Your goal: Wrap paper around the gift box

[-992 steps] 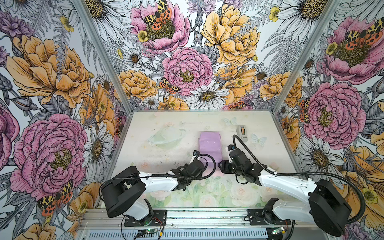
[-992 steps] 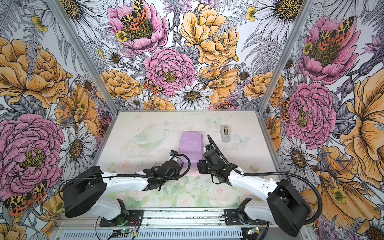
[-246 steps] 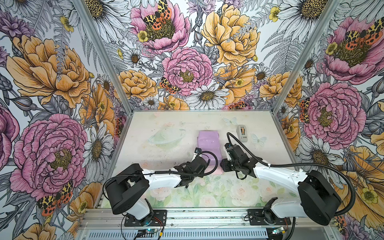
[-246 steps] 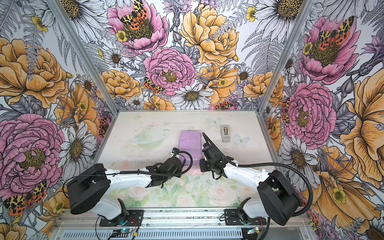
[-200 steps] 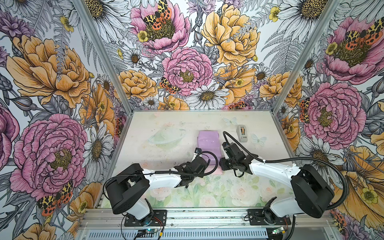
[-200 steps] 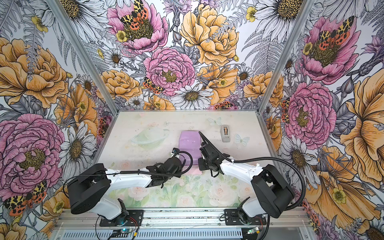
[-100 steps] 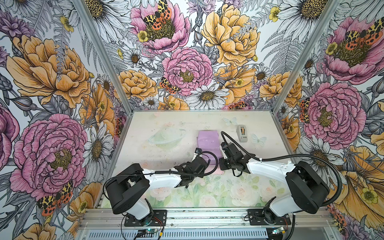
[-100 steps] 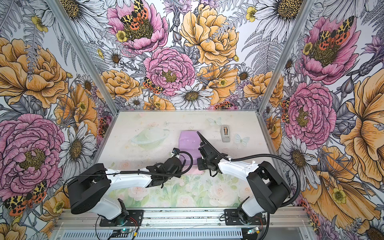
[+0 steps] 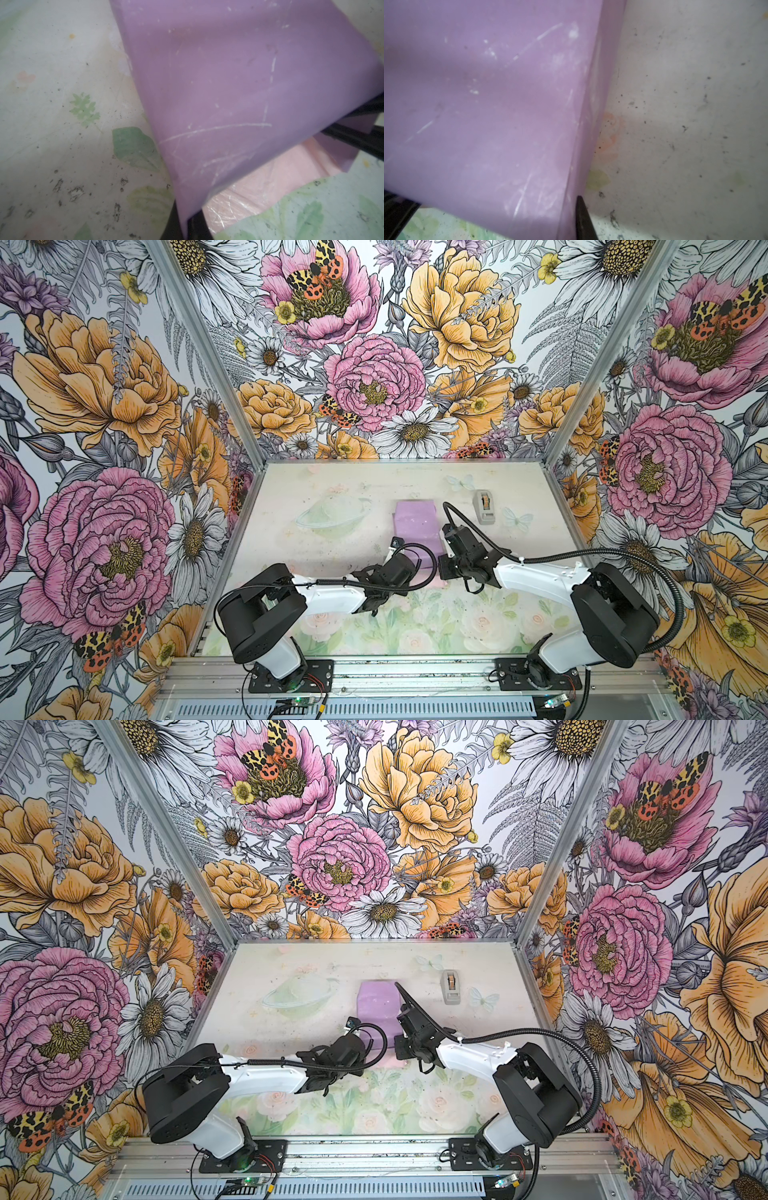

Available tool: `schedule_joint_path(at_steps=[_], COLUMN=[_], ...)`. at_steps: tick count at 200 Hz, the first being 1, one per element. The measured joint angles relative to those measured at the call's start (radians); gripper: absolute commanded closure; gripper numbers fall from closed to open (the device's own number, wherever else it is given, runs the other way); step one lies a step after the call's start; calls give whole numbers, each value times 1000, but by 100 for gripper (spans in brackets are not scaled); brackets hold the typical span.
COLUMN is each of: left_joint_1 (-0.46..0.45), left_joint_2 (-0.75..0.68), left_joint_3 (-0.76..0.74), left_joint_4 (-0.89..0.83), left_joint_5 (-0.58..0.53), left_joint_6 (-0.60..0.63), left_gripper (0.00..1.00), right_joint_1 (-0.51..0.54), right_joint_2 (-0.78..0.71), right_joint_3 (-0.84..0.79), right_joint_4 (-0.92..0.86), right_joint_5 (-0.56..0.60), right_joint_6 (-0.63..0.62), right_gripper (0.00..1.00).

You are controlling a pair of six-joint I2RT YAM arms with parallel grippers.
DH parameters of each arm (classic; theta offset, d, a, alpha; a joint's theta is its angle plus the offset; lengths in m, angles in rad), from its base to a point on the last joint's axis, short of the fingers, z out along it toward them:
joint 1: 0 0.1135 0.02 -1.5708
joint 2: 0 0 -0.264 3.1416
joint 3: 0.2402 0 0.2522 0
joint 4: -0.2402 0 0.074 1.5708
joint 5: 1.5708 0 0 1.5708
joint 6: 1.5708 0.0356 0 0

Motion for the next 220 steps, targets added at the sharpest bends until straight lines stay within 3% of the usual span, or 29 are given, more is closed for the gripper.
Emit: schedule_joint_path(at_steps=[27, 62, 134, 154, 171, 220], left_joint_1=[1, 1, 8, 28, 51, 143], left_joint_2=[-2, -62, -271, -284, -282, -254], left_joint_3=[0, -3, -57, -49, -27, 56], left_joint_4=[-3, -29, -47, -58, -73, -76], left_joint_5=[-1, -1, 5, 47, 116, 323], left_joint_6=[-6, -30, -58, 32, 183, 616], left_gripper=[89, 62, 50, 40, 34, 30], right_joint_1=[0, 0, 0, 0, 0, 0], right_joint_2=[-8, -16, -18, -18, -20, -72], right_joint_3=[-9, -20, -25, -25, -25, -43], right_joint_4=[1, 2, 5, 5, 5, 7], right_joint_5=[0, 0, 0, 0, -3, -23], right_joint_6=[8, 13, 15, 16, 17, 19], right_gripper=[92, 92, 92, 88, 82, 68])
